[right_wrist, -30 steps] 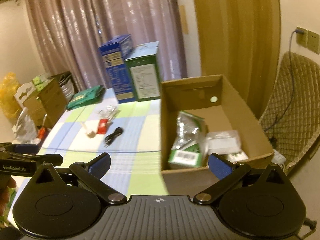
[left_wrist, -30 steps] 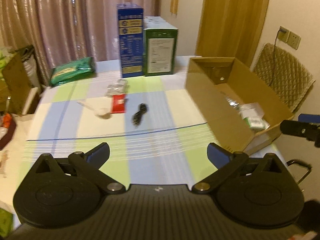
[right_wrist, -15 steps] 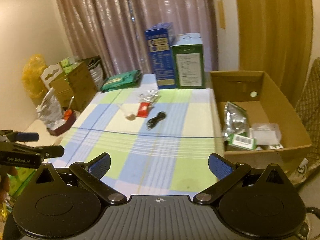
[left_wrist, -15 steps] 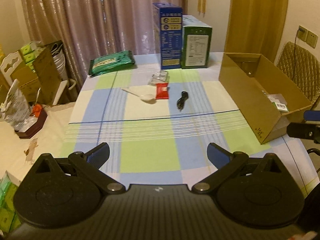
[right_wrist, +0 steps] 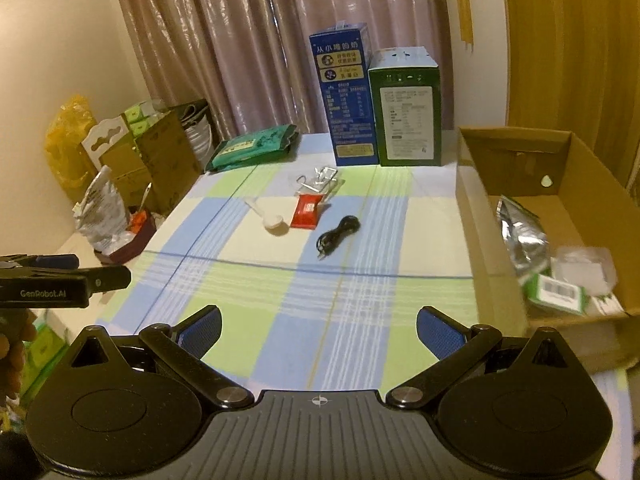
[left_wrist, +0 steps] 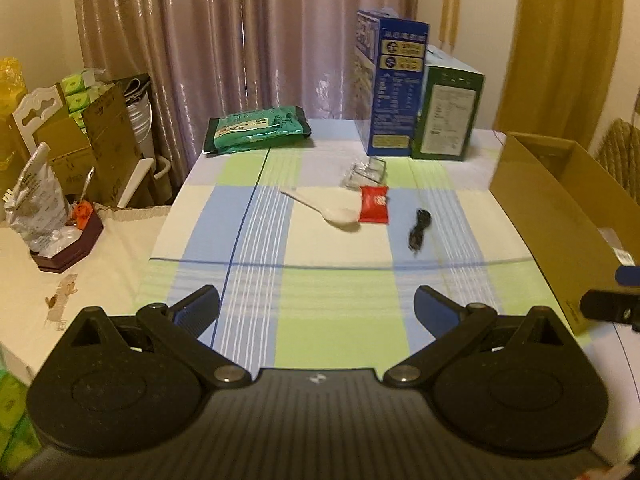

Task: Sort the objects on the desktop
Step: 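Move both open grippers back from the cardboard box toward the table, then grasp the white spoon with the left gripper while the right grasps the black cable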

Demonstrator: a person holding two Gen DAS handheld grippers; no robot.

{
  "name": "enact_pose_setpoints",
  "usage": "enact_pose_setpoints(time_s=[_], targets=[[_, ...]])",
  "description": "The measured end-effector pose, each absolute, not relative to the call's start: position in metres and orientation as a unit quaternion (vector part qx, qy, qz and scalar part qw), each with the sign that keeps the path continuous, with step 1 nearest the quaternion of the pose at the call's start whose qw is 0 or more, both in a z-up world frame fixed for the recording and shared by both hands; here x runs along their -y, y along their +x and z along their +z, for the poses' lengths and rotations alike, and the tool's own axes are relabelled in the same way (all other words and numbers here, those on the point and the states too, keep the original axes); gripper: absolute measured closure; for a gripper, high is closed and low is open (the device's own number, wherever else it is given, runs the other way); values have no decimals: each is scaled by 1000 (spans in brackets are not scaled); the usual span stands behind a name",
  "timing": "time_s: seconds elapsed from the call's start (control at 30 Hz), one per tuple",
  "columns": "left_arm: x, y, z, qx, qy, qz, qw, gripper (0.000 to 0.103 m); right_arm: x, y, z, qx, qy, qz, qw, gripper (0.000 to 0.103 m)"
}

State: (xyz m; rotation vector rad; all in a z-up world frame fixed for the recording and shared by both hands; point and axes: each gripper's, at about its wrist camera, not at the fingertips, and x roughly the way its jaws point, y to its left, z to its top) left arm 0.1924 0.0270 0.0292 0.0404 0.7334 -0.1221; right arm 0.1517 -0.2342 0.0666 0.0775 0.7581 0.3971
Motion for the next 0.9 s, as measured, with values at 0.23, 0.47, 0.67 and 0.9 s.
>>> enact_pose_setpoints(time_s=[0.23,0.47,0.67,0.9], targets=[[-29,258,-14,-356,-26,-65,932,2,209,216,27,-373,41,189,908,15],[-22,315,-54,-372,-47,-70,924,8,188,280,-18,-373,39,189,907,30],[-19,353,-65,-358,-54,-70,929,9,179,324,-51,-369,50,179,911,40],[-24,377,-87,-370,-80,-61,924,10,167,352,-76,-369,56,172,911,52]])
